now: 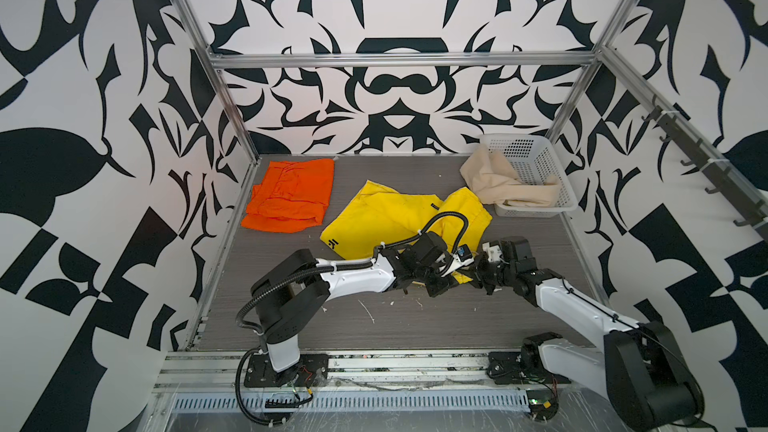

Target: Fold and stack the shorts

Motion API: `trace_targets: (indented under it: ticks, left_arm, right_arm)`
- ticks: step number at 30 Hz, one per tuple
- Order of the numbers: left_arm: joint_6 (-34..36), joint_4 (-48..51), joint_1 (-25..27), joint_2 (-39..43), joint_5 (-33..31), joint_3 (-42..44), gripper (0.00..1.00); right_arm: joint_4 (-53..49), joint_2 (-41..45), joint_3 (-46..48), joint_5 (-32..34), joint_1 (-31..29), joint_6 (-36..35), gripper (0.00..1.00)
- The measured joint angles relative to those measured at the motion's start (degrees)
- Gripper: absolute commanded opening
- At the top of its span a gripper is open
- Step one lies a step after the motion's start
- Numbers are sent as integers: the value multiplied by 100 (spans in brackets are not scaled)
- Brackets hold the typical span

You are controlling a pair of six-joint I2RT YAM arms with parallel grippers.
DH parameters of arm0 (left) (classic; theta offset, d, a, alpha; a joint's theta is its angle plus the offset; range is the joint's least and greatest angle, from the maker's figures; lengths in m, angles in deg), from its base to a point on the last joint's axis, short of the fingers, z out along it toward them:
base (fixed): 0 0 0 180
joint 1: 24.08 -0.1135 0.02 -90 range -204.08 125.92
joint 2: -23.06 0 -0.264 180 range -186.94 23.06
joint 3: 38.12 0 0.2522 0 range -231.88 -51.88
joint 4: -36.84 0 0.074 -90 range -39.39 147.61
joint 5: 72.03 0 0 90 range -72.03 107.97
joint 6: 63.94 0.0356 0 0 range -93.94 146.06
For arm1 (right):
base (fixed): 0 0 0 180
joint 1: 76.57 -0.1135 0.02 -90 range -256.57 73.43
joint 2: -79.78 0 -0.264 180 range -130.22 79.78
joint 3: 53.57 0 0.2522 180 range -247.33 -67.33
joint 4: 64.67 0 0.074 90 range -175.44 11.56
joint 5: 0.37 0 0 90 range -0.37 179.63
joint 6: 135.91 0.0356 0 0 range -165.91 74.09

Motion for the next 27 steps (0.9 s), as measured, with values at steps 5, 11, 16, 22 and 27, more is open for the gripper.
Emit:
trace_targets:
  ticks: [5,11,16,22,27]
  left_arm:
    - [-1016,238,-562,649,-205,262,50]
    - [-3010,1064,-2562,1639,-442,638,51]
    - [-4463,1766,-3779,2184,-761,1320,51]
    - [-5453,2389,-4557,2273,-798,1598,50]
    - [-5694,2426,-4848,2011,-798,1587,48]
  right_arm:
    - [-525,348,-7,400,33,-289,6]
    - [-975,426,-7,835,46,-516,4]
    - [-1117,422,-7,988,46,-636,4]
    - [-1150,422,-9,1016,46,-667,4]
    - [-1154,426,-9,1019,46,-671,4]
